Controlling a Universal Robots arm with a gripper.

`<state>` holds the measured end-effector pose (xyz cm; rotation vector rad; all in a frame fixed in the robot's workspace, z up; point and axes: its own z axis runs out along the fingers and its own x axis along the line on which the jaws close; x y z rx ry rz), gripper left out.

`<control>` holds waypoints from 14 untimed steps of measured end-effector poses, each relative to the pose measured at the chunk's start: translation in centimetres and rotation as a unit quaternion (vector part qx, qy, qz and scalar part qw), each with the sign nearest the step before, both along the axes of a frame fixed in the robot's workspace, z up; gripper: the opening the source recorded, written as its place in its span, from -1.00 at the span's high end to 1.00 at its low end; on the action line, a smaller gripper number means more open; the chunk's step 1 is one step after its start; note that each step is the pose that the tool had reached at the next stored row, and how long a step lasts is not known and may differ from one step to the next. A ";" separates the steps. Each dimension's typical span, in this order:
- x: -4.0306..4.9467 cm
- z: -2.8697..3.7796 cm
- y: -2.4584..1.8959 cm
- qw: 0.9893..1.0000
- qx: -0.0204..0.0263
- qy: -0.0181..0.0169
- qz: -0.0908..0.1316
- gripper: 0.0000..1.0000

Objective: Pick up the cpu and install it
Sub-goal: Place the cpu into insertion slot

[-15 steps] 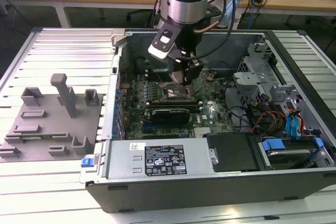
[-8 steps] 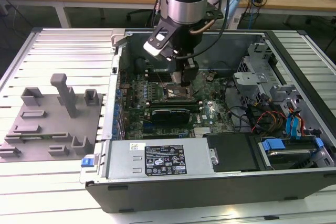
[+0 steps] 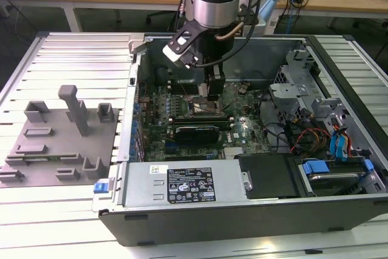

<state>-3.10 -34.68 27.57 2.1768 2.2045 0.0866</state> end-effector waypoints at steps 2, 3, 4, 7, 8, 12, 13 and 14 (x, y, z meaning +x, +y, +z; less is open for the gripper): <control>-0.01 -0.07 0.00 1.000 -0.008 0.006 0.002 -0.09; 0.01 -0.15 0.00 1.000 -0.011 0.012 0.004 -0.09; 0.03 -0.25 0.00 1.000 -0.011 0.015 0.004 -0.09; 0.19 -0.74 0.00 1.000 -0.011 0.018 0.016 -0.09; 0.20 -0.88 0.00 1.000 -0.011 0.018 0.022 -0.09; 0.49 -1.42 -0.01 1.000 -0.010 0.018 0.017 -0.09; 0.55 -1.55 -0.01 1.000 -0.010 0.018 0.014 -0.09; 0.62 -1.78 -0.01 1.000 -0.010 0.018 0.013 -0.09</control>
